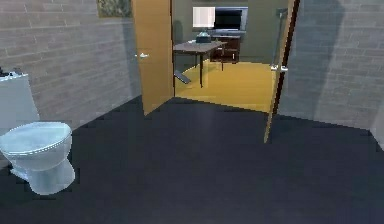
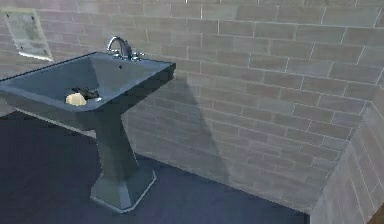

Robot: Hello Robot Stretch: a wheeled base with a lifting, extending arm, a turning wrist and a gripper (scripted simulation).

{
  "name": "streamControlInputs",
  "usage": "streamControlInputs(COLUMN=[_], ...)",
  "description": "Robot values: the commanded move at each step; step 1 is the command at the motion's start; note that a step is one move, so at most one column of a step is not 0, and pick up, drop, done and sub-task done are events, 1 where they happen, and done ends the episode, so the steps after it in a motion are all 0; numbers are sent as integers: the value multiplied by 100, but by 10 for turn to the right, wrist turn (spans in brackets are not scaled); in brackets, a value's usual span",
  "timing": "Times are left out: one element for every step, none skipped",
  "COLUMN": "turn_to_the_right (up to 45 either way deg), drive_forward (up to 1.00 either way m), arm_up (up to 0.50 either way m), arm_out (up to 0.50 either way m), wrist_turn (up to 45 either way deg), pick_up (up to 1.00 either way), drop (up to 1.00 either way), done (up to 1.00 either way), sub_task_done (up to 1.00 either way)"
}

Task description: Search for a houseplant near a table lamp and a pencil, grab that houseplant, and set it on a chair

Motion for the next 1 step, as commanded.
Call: streamControlInputs(turn_to_the_right=[60], drive_forward=[0], arm_up=[0], arm_out=[0], wrist_turn=[0], pick_up=[0], drop=[0], done=[0], sub_task_done=[0])
